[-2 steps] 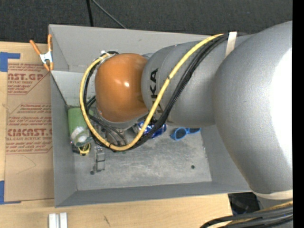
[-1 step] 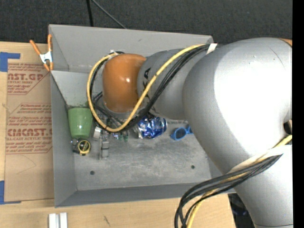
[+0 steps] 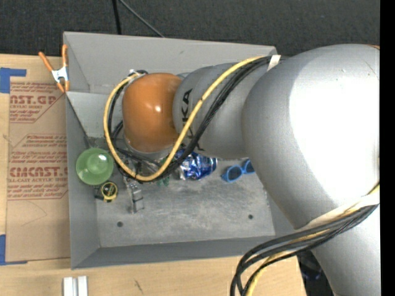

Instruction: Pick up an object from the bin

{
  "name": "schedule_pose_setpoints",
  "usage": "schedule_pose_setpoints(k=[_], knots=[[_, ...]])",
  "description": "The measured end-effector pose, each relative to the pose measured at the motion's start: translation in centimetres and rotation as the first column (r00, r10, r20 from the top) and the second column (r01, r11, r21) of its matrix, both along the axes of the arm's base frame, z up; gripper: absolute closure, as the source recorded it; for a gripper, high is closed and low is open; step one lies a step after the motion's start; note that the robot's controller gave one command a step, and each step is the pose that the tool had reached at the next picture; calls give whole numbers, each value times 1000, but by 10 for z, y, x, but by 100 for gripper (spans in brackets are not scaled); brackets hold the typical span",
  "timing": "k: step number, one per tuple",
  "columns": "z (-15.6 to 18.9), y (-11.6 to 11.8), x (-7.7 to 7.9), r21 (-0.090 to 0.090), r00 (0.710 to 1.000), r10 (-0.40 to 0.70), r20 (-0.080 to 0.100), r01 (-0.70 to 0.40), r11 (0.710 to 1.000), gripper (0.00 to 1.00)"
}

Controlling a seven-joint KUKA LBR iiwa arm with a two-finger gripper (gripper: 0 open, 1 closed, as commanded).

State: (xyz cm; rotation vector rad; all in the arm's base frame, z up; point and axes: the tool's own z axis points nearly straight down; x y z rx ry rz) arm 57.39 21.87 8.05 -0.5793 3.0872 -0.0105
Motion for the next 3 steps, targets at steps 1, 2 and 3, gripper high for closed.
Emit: schedule_pose_setpoints(k=[1, 2, 3], knots=[[1, -1, 1, -3, 1000, 3, 4, -3, 1000, 100], [109, -40, -32, 8, 1000, -15, 6, 15, 1000, 100], [219, -42, -48, 10, 1000, 3, 9, -3, 1000, 100]])
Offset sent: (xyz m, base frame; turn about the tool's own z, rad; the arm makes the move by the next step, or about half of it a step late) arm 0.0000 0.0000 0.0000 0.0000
